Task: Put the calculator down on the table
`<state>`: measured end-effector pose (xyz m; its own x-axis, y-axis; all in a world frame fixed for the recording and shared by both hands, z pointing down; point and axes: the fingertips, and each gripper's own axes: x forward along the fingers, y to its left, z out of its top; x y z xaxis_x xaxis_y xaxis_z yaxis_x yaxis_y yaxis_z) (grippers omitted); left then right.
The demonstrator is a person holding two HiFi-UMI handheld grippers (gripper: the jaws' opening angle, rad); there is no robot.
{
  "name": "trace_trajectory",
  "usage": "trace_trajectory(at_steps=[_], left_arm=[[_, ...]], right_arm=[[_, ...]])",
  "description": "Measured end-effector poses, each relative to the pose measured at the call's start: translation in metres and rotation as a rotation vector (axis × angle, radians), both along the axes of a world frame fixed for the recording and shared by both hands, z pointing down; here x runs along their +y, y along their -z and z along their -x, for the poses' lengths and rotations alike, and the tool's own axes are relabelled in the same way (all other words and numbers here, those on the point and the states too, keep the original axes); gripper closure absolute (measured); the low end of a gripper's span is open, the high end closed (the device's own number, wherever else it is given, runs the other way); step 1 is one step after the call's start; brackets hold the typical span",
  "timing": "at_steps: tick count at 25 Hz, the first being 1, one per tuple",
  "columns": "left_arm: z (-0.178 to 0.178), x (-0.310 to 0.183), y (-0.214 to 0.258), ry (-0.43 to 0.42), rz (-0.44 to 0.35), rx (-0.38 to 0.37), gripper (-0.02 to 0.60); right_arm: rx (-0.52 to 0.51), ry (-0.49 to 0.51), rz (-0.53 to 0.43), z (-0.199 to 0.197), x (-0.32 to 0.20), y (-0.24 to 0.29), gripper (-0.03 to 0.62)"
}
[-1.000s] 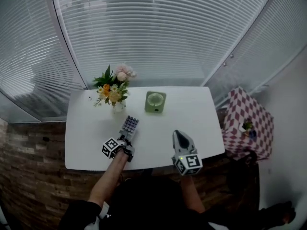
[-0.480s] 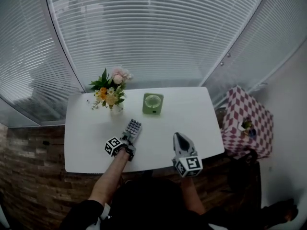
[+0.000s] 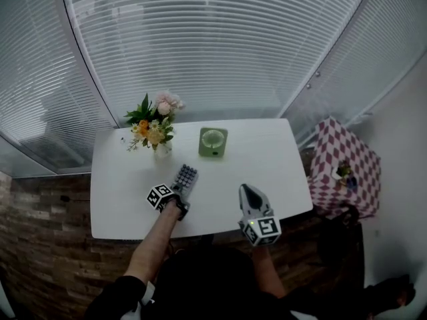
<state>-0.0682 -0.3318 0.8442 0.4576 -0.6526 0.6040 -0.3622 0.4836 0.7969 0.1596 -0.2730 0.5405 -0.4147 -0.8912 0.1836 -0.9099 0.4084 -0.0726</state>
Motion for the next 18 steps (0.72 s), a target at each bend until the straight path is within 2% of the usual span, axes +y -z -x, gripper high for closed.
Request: trace_trajectory(at_steps=[1, 3, 6, 9, 13, 16, 18], left_arm=[[0.000, 0.001, 0.001, -0.003, 0.013, -0.010, 0.433], [-0.002, 0.001, 0.006, 0.011, 0.034, 0.001, 0.334], [0.008, 0.007, 0.009, 0.058, 0.085, -0.024, 0.310], [0.023, 0.015, 0.012, 0.102, 0.092, -0.041, 0.307], [0.039, 0.019, 0.024, 0.142, 0.049, -0.040, 0.307], [0.051, 0.016, 0.041, 0.143, -0.022, -0.079, 0.307], [0.054, 0.013, 0.058, 0.147, -0.083, -0.072, 0.307]], right_arm=[[0.000, 0.004, 0.001, 0.001, 0.001, 0.000, 0.588], [0.002, 0.022, -0.008, 0.004, 0.002, 0.003, 0.588], [0.000, 0.053, -0.030, 0.012, 0.004, 0.010, 0.588], [0.000, 0.050, -0.021, 0.016, 0.004, 0.009, 0.588], [-0.011, 0.033, -0.006, 0.015, 0.003, 0.007, 0.588], [-0.022, 0.031, 0.000, 0.016, 0.002, 0.004, 0.588], [-0.026, 0.032, 0.000, 0.018, 0.002, 0.003, 0.588]])
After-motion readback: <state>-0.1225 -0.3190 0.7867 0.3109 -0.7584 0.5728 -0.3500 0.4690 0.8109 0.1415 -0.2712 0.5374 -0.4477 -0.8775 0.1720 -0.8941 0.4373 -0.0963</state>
